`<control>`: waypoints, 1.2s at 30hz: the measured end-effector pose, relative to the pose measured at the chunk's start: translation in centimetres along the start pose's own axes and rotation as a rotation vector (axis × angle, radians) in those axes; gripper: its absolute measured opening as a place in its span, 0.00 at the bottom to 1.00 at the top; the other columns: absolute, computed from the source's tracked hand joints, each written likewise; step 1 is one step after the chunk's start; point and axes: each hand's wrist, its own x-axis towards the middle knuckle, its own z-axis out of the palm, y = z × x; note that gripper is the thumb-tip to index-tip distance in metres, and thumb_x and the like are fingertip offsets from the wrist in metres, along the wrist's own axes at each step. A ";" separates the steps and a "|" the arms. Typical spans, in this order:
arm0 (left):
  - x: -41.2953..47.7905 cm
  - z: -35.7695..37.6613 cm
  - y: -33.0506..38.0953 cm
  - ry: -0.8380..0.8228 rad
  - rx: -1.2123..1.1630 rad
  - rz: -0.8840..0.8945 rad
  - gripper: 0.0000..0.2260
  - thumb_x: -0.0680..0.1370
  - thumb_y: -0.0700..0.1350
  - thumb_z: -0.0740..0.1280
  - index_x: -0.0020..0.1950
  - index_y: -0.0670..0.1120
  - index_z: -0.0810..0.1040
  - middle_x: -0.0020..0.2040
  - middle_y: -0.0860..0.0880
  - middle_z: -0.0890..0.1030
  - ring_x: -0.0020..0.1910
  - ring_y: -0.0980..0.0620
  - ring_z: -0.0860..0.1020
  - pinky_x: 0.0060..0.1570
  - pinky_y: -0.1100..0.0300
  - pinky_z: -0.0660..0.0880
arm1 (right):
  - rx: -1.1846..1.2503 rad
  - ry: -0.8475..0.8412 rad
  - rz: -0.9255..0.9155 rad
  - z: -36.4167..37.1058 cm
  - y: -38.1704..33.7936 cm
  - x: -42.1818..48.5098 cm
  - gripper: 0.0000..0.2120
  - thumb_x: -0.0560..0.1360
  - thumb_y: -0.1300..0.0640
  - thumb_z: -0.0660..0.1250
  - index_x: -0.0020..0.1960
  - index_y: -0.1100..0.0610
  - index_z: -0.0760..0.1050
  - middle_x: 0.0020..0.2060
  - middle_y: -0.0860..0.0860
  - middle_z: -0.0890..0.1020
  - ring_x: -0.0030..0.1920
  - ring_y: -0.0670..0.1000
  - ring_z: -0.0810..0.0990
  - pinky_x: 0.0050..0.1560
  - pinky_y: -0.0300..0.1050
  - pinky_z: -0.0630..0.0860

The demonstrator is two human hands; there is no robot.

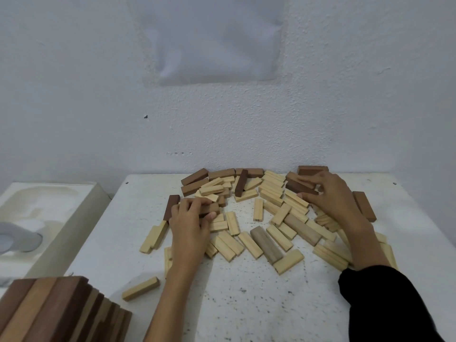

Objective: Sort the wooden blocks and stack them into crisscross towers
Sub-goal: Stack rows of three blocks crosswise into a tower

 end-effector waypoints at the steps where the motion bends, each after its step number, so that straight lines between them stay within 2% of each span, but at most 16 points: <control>1: 0.0 0.0 0.0 -0.007 -0.012 -0.005 0.09 0.74 0.40 0.70 0.54 0.47 0.79 0.52 0.51 0.74 0.52 0.53 0.64 0.54 0.51 0.67 | 0.006 0.019 -0.004 -0.1 -0.1 -0.1 0.23 0.65 0.51 0.77 0.59 0.47 0.79 0.48 0.51 0.78 0.47 0.51 0.75 0.46 0.47 0.73; 3: 0.1 -0.1 -0.1 -0.021 -0.028 -0.015 0.10 0.74 0.39 0.70 0.55 0.47 0.79 0.53 0.50 0.75 0.52 0.53 0.64 0.54 0.51 0.67 | 0.034 0.053 0.007 -0.1 -0.3 -0.4 0.22 0.65 0.52 0.78 0.58 0.47 0.79 0.47 0.50 0.79 0.44 0.49 0.75 0.44 0.46 0.73; 6: 0.3 -0.3 -0.3 -0.043 -0.049 -0.024 0.11 0.74 0.37 0.69 0.55 0.47 0.80 0.53 0.51 0.75 0.52 0.53 0.64 0.53 0.55 0.65 | 0.063 0.109 -0.015 0.0 -0.7 -0.8 0.21 0.65 0.57 0.78 0.57 0.49 0.80 0.47 0.49 0.77 0.45 0.46 0.74 0.43 0.38 0.68; 10: 0.4 -0.4 -0.4 -0.028 -0.078 -0.014 0.12 0.73 0.34 0.70 0.54 0.47 0.80 0.51 0.53 0.75 0.52 0.53 0.65 0.49 0.66 0.60 | 0.255 0.246 0.015 -0.7 -1.5 -1.4 0.22 0.65 0.61 0.77 0.58 0.51 0.80 0.50 0.51 0.79 0.50 0.46 0.77 0.51 0.36 0.71; 12: 0.4 -0.5 -0.3 -0.021 -0.094 -0.021 0.12 0.73 0.34 0.70 0.54 0.47 0.80 0.49 0.54 0.74 0.53 0.53 0.66 0.49 0.66 0.60 | 0.317 0.300 0.026 -1.1 -2.1 -1.8 0.21 0.66 0.62 0.77 0.58 0.52 0.80 0.51 0.51 0.79 0.50 0.46 0.77 0.51 0.34 0.73; 15: 0.4 -0.7 0.1 -0.007 -0.115 -0.015 0.13 0.72 0.34 0.70 0.54 0.46 0.80 0.49 0.54 0.73 0.53 0.51 0.68 0.51 0.64 0.62 | 0.415 0.347 -0.002 -1.4 -3.2 -2.9 0.21 0.66 0.64 0.76 0.58 0.55 0.80 0.53 0.54 0.78 0.49 0.45 0.77 0.45 0.28 0.76; 17: 0.5 -1.1 0.5 0.009 -0.129 0.003 0.13 0.72 0.33 0.70 0.54 0.45 0.81 0.49 0.54 0.73 0.53 0.50 0.69 0.52 0.62 0.63 | 0.481 0.355 -0.004 -1.2 -3.9 -4.1 0.22 0.66 0.65 0.76 0.59 0.55 0.79 0.54 0.53 0.77 0.49 0.42 0.77 0.44 0.29 0.76; 19: 0.4 -1.7 1.0 0.017 -0.130 0.034 0.14 0.72 0.31 0.69 0.54 0.45 0.80 0.50 0.54 0.74 0.52 0.52 0.68 0.49 0.66 0.62 | 0.528 0.340 0.005 -0.6 -4.5 -5.8 0.22 0.66 0.65 0.75 0.59 0.55 0.79 0.54 0.53 0.76 0.50 0.41 0.77 0.44 0.31 0.77; 22: 0.4 -2.4 1.6 -0.011 -0.156 0.088 0.17 0.70 0.28 0.69 0.54 0.44 0.80 0.52 0.52 0.76 0.51 0.54 0.70 0.48 0.76 0.63 | 0.548 0.277 -0.004 0.5 -5.4 -8.8 0.23 0.65 0.66 0.76 0.59 0.56 0.79 0.54 0.53 0.76 0.53 0.46 0.77 0.48 0.34 0.78; 24: 0.4 -2.8 2.0 -0.042 -0.191 0.111 0.17 0.69 0.27 0.70 0.53 0.42 0.80 0.52 0.48 0.79 0.50 0.53 0.74 0.48 0.76 0.65 | 0.586 0.192 0.007 1.1 -6.2 -10.8 0.24 0.65 0.66 0.76 0.60 0.55 0.78 0.55 0.51 0.76 0.55 0.45 0.77 0.48 0.32 0.77; 27: 0.0 -3.1 2.6 -0.125 -0.268 0.117 0.17 0.69 0.25 0.69 0.54 0.40 0.80 0.51 0.46 0.81 0.49 0.54 0.77 0.48 0.75 0.70 | 0.562 0.104 -0.084 1.6 -7.4 -13.6 0.25 0.64 0.66 0.76 0.59 0.52 0.78 0.55 0.47 0.76 0.57 0.45 0.76 0.52 0.36 0.77; 30: -1.4 -3.4 3.0 -0.205 -0.285 0.162 0.18 0.68 0.25 0.69 0.54 0.41 0.80 0.52 0.47 0.80 0.50 0.55 0.77 0.48 0.78 0.69 | 0.500 0.082 -0.220 1.8 -8.4 -16.2 0.22 0.63 0.56 0.77 0.57 0.47 0.79 0.52 0.45 0.77 0.56 0.43 0.75 0.55 0.34 0.74; 32: -2.5 -3.8 3.1 -0.261 -0.261 0.201 0.17 0.68 0.26 0.70 0.54 0.40 0.80 0.49 0.49 0.79 0.46 0.60 0.75 0.47 0.80 0.67 | 0.449 0.041 -0.263 1.8 -9.0 -17.7 0.21 0.63 0.49 0.74 0.56 0.45 0.80 0.51 0.41 0.77 0.55 0.42 0.75 0.55 0.33 0.72; 34: -3.5 -4.6 3.2 -0.334 -0.249 0.203 0.17 0.69 0.26 0.69 0.54 0.39 0.80 0.48 0.51 0.78 0.44 0.66 0.73 0.45 0.81 0.66 | 0.402 -0.015 -0.297 1.9 -9.3 -19.0 0.20 0.64 0.48 0.73 0.56 0.45 0.80 0.51 0.40 0.77 0.55 0.43 0.74 0.55 0.35 0.71; 36: -4.4 -5.3 3.1 -0.385 -0.237 0.205 0.16 0.69 0.27 0.69 0.55 0.40 0.80 0.49 0.51 0.78 0.45 0.63 0.74 0.46 0.81 0.66 | 0.376 -0.072 -0.316 1.9 -9.6 -20.2 0.20 0.64 0.47 0.73 0.56 0.42 0.80 0.51 0.39 0.77 0.55 0.43 0.73 0.54 0.34 0.70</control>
